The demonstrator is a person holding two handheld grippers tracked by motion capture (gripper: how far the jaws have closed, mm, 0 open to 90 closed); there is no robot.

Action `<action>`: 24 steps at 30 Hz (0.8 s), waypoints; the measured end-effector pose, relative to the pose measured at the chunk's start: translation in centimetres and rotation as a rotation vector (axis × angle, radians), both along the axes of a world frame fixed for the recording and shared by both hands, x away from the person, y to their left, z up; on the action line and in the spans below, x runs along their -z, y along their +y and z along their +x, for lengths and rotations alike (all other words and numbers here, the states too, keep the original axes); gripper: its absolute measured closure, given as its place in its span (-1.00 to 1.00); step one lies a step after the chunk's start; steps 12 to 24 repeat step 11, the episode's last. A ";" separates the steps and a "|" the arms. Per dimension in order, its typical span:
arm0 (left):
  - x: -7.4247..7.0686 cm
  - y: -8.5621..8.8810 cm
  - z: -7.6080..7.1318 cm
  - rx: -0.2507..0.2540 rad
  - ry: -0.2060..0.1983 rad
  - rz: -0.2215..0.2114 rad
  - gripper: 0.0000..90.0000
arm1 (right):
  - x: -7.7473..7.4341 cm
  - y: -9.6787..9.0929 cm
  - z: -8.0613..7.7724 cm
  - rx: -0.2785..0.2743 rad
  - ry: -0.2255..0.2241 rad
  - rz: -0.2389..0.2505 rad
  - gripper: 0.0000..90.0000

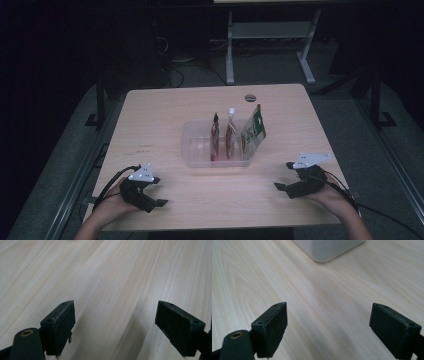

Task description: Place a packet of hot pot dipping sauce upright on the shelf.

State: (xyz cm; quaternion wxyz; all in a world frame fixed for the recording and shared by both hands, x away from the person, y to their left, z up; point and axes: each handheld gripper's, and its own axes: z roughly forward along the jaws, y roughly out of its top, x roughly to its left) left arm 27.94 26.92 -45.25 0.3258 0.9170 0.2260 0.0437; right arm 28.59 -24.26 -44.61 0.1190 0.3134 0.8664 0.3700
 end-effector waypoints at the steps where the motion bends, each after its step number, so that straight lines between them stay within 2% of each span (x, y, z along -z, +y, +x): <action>1: 0.0 0.0 0.0 -0.001 0.000 0.000 -0.65 | 0.1 0.1 0.0 -0.004 0.006 -0.006 -0.68; 5: -0.1 -0.1 0.0 0.001 -0.004 -0.001 -0.64 | 0.1 0.3 0.0 -0.018 0.006 -0.008 -0.68; 24: -0.1 -0.1 0.0 0.000 -0.008 0.000 -0.64 | 0.0 0.1 0.0 -0.017 0.006 0.001 -0.69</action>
